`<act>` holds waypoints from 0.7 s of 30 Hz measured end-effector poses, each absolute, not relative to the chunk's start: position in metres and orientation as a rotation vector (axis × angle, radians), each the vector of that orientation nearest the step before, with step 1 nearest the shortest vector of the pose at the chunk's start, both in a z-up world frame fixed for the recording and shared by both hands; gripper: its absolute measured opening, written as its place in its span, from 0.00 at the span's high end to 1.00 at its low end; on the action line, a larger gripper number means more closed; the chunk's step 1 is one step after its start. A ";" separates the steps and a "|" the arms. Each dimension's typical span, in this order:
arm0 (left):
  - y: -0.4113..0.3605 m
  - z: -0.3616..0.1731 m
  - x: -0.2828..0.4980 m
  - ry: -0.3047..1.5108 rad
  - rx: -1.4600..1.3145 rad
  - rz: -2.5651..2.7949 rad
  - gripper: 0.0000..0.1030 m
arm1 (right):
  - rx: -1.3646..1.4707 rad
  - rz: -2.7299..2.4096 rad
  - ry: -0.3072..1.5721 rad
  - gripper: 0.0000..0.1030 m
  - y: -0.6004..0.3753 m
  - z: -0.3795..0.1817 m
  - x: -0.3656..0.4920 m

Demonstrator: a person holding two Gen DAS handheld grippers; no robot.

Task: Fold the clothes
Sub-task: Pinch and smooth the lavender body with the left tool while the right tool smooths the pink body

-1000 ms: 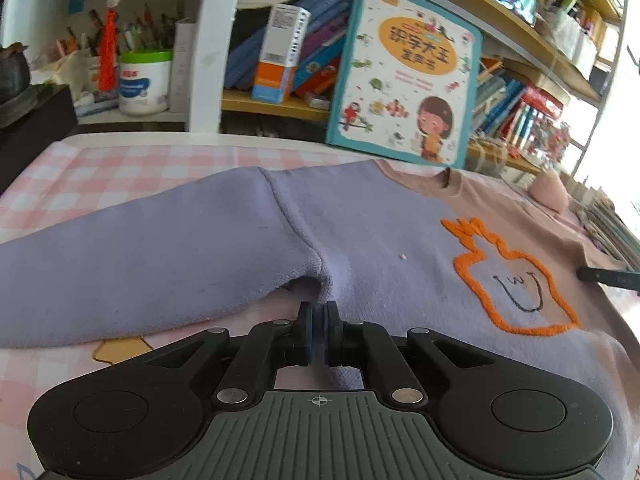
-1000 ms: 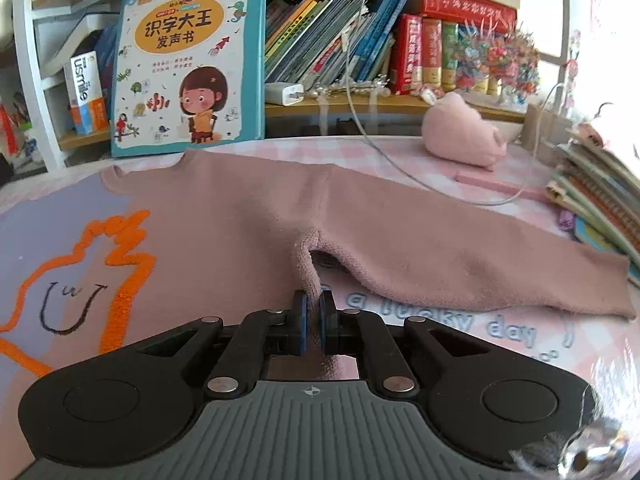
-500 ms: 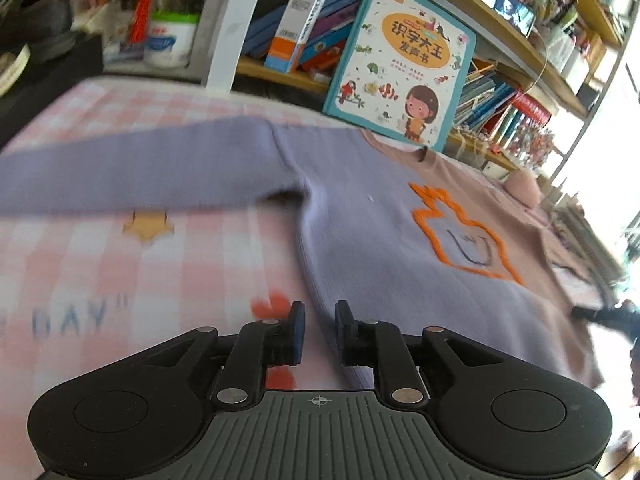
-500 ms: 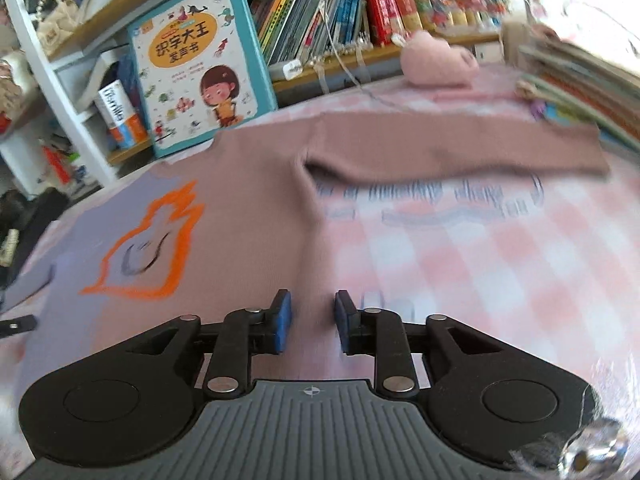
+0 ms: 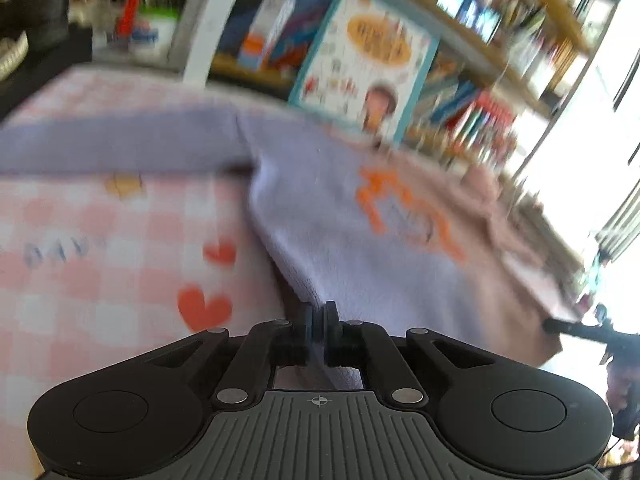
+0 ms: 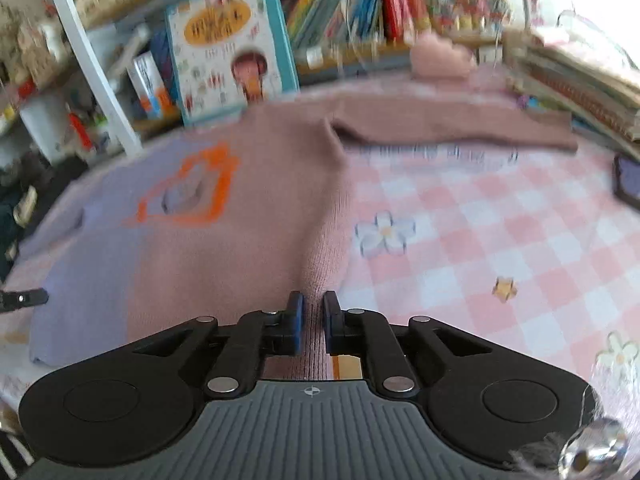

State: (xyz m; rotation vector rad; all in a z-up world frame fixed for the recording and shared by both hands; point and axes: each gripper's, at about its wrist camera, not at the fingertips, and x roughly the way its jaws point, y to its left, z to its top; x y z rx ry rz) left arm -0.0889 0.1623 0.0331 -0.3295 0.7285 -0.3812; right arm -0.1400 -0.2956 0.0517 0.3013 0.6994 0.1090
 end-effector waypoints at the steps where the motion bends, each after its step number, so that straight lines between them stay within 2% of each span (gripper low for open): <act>1: 0.166 0.042 -0.093 0.700 -0.337 -0.386 0.98 | 0.313 0.118 0.681 0.91 -0.297 0.057 -0.143; 5: 0.166 0.039 -0.094 0.743 -0.314 -0.367 0.98 | 0.284 0.120 0.716 0.91 -0.295 0.061 -0.143; 8: 0.162 0.015 -0.090 0.831 -0.291 -0.338 0.97 | 0.248 0.104 0.783 0.91 -0.291 0.047 -0.137; 12: 0.167 0.014 -0.091 0.827 -0.292 -0.331 0.94 | 0.234 0.098 0.807 0.90 -0.289 0.041 -0.135; 15: 0.168 0.019 -0.090 0.802 -0.246 -0.295 0.88 | 0.222 0.083 0.794 0.82 -0.292 0.045 -0.135; 17: 0.174 0.024 -0.090 0.764 -0.244 -0.269 0.73 | 0.230 0.067 0.757 0.78 -0.296 0.049 -0.134; 18: 0.176 0.024 -0.088 0.750 -0.260 -0.261 0.70 | 0.237 0.062 0.744 0.78 -0.297 0.049 -0.132; 21: 0.174 0.019 -0.080 0.751 -0.293 -0.271 0.68 | 0.264 0.056 0.720 0.77 -0.299 0.047 -0.123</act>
